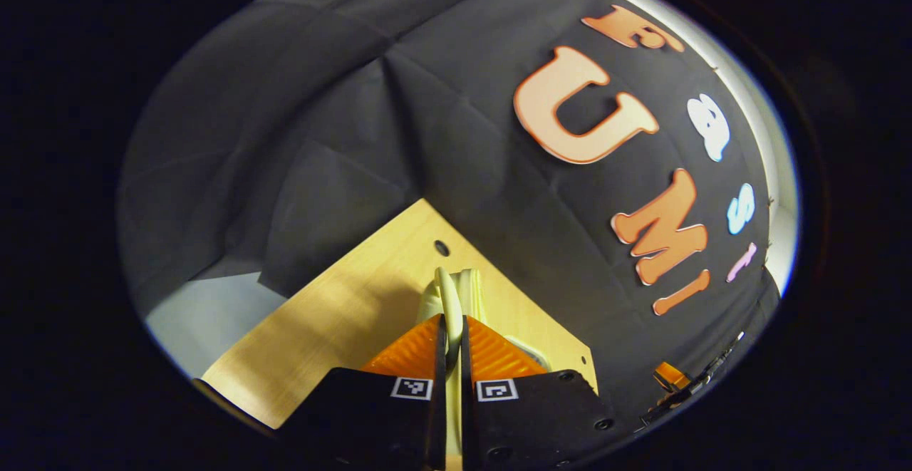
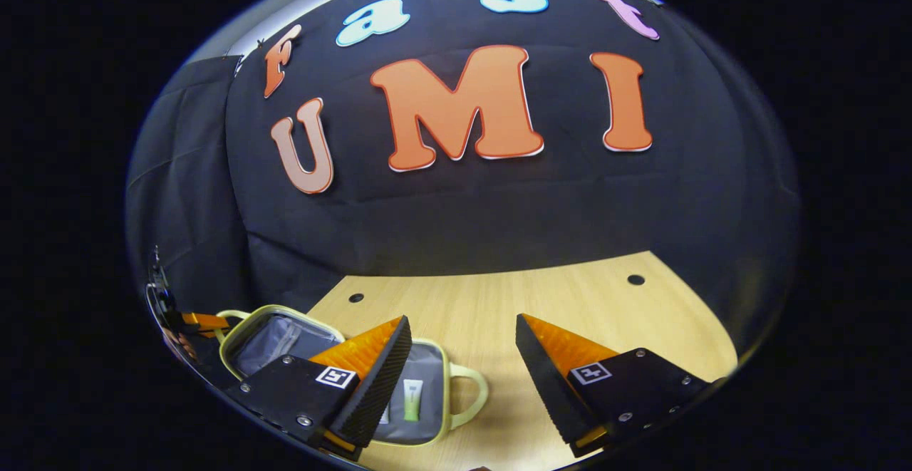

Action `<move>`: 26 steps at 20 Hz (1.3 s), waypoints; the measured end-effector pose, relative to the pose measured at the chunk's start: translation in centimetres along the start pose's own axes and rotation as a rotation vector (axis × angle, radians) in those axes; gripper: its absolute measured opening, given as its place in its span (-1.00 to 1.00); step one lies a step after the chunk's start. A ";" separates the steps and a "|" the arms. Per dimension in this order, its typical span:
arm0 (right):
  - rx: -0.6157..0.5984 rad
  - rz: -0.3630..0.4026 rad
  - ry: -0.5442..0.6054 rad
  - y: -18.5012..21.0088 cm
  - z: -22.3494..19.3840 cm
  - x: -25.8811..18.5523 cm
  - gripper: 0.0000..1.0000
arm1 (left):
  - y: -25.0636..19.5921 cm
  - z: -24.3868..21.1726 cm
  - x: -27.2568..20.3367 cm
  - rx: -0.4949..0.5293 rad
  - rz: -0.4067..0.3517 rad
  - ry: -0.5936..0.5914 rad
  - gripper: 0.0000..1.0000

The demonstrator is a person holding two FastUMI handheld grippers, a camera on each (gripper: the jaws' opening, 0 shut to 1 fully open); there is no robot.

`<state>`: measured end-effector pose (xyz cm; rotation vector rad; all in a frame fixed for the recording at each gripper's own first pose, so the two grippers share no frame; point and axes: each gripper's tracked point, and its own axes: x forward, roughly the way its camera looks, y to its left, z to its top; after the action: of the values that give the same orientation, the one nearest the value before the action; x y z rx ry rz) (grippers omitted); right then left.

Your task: First open the suitcase, pack the skin care products into it, and then close the suitcase.

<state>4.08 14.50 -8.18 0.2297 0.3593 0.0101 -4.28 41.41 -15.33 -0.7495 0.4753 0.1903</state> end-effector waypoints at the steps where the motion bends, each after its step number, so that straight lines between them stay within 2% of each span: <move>1: -0.015 0.002 -0.013 -0.4 0.8 -0.2 0.88 | -2.0 0.2 -0.2 0.012 -0.023 -0.004 -0.83; 4: -0.024 0.025 -0.049 -1.5 2.3 -0.6 0.87 | -8.1 0.1 -0.8 0.041 -0.091 -0.014 -0.82; 9: 0.001 0.063 -0.099 -4.4 4.6 -1.1 0.88 | -15.9 -2.2 -0.6 0.058 -0.141 -0.027 -0.82; 14: 0.013 0.082 -0.097 -7.6 4.0 -1.6 0.87 | -24.1 -6.7 0.6 0.004 -0.228 -0.012 -0.82; 16: 0.009 0.083 -0.089 -8.8 3.4 -1.6 0.87 | -26.4 -9.1 1.3 -0.013 -0.263 0.015 -0.82; 21: 0.022 0.089 -0.059 -11.2 1.8 -2.1 0.87 | -31.3 -15.1 4.5 0.024 -0.303 0.107 -0.83; 26: 0.001 0.096 -0.061 -13.0 1.1 -3.0 0.87 | -34.0 -22.4 7.5 0.056 -0.299 0.239 -0.82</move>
<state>1.21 1.46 -9.04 0.2480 0.2873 0.0977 5.85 1.43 -12.42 -0.7820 0.5852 -0.1930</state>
